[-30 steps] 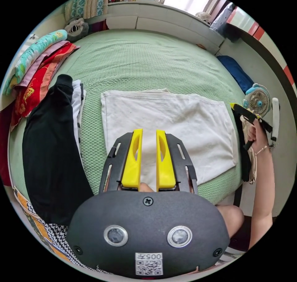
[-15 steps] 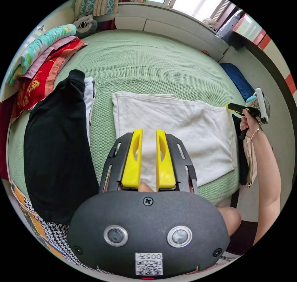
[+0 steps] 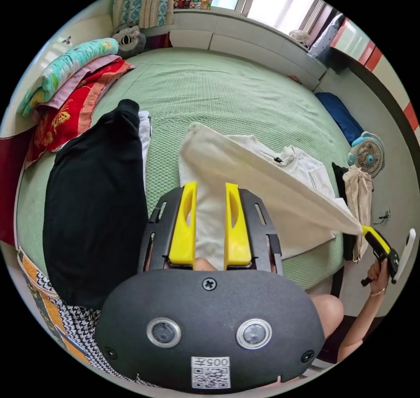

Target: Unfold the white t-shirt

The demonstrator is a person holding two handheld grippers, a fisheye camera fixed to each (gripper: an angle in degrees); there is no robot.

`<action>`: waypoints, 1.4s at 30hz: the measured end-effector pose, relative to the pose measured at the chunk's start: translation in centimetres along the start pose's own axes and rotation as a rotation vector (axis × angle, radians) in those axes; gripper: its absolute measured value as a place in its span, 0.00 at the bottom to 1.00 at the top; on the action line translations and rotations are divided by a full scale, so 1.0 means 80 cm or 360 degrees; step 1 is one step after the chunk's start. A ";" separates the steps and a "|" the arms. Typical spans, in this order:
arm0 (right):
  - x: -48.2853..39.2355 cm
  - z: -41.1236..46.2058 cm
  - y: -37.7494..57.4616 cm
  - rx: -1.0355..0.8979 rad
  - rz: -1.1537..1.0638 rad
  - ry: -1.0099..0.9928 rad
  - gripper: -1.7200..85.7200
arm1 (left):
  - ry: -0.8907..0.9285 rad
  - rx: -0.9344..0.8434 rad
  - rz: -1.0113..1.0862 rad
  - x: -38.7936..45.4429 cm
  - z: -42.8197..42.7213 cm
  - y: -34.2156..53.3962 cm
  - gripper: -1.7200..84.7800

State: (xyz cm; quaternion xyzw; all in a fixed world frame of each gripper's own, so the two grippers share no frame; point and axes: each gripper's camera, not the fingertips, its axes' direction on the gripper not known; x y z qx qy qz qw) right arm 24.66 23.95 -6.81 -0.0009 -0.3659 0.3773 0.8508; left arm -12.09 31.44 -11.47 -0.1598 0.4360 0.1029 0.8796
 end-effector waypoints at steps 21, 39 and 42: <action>0.054 0.045 0.172 -0.0279 0.0239 0.0129 0.01 | 0.0253 -0.0177 0.0904 0.140 -0.024 0.081 0.20; 0.096 -0.055 0.270 -0.0053 0.0382 -0.0130 0.01 | 0.0021 -0.0105 0.0659 0.123 -0.087 0.159 0.02; 0.094 -0.081 0.288 0.0002 0.0363 -0.0157 0.01 | -0.0052 -0.0064 0.0603 0.106 -0.122 0.178 0.02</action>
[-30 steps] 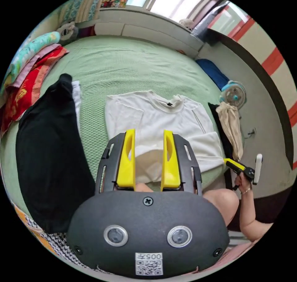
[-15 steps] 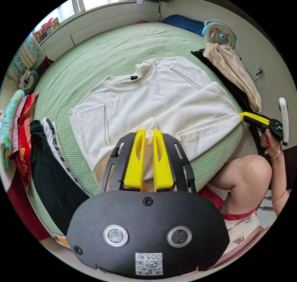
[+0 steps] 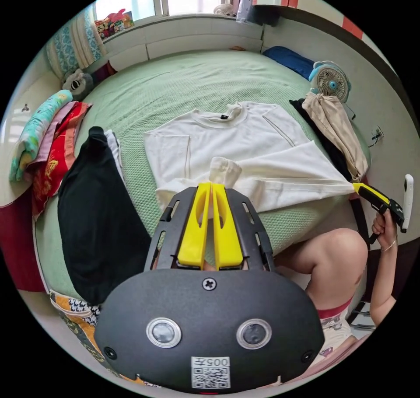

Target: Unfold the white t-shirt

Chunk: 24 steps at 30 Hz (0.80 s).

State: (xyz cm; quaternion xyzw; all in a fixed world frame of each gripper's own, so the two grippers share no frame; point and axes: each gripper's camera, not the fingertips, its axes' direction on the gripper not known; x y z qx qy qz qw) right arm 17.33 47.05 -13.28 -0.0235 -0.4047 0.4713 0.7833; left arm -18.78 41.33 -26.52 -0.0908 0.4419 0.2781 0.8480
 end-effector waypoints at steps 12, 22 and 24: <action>0.014 -0.111 0.075 0.0197 -0.0033 -0.0068 0.01 | 0.0075 0.0236 -0.0119 -0.033 -0.149 0.163 0.02; 0.055 -0.187 0.158 0.0263 0.0033 -0.0124 0.01 | 0.0177 0.0174 -0.0105 -0.023 -0.165 0.293 0.02; 0.060 -0.171 0.169 0.0202 0.0052 -0.0112 0.01 | 0.0169 0.0067 -0.0187 -0.030 -0.142 0.311 0.02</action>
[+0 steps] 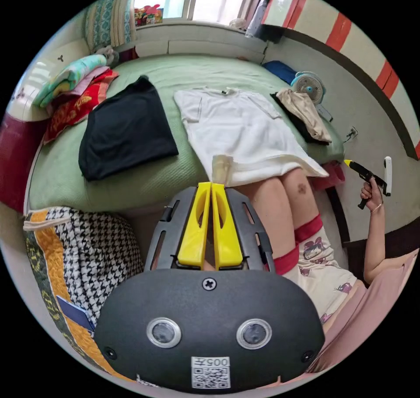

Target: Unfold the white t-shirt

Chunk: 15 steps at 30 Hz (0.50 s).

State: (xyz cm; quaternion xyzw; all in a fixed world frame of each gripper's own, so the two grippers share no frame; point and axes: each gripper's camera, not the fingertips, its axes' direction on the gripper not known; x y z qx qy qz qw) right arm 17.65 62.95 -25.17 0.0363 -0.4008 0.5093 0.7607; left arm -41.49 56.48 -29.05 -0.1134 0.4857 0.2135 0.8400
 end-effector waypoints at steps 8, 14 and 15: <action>-0.029 0.071 -0.019 -0.0201 -0.0055 0.0098 0.02 | -0.0075 -0.0040 -0.0210 -0.031 0.028 -0.002 0.04; -0.119 0.125 -0.090 -0.0163 -0.0360 0.0048 0.11 | -0.0062 0.0077 -0.0129 -0.018 0.051 -0.082 0.11; -0.130 0.131 -0.098 -0.0157 -0.0398 0.0056 0.11 | -0.0059 0.0087 -0.0101 -0.014 0.060 -0.101 0.12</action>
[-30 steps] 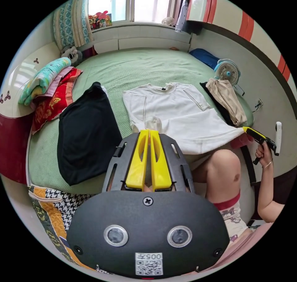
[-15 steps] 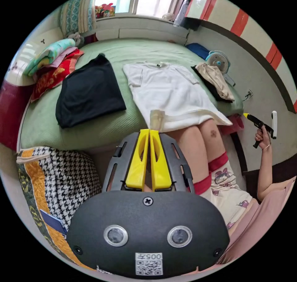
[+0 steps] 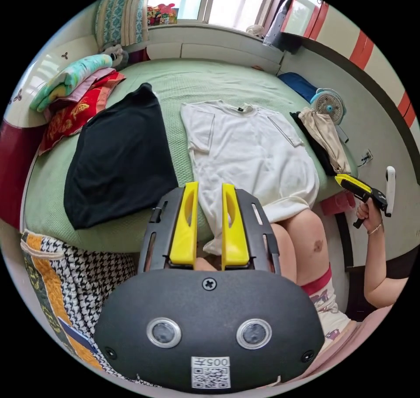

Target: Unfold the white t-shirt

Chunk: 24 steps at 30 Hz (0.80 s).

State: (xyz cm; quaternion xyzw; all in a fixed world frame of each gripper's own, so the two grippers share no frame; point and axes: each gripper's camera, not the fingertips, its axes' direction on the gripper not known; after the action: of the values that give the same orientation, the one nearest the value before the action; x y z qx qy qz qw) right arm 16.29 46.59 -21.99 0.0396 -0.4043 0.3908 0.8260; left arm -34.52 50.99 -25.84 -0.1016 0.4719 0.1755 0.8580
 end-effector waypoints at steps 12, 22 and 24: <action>-0.063 0.156 -0.230 -0.0004 -0.0235 0.0208 0.12 | -0.0180 -0.0120 0.0105 0.030 0.128 -0.153 0.17; -0.066 0.231 -0.276 -0.0099 -0.0206 0.0255 0.04 | -0.0224 -0.0157 0.0146 0.026 0.180 -0.159 0.10; -0.060 0.228 -0.279 -0.0096 -0.0212 0.0208 0.02 | -0.0180 -0.0171 0.0145 0.023 0.180 -0.161 0.07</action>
State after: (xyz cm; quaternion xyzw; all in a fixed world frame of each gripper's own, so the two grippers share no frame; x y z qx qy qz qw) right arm 18.02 21.22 -7.52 0.0159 -0.3578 0.3245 0.8755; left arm -17.36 44.43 -19.60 -0.1158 0.4168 0.2449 0.8677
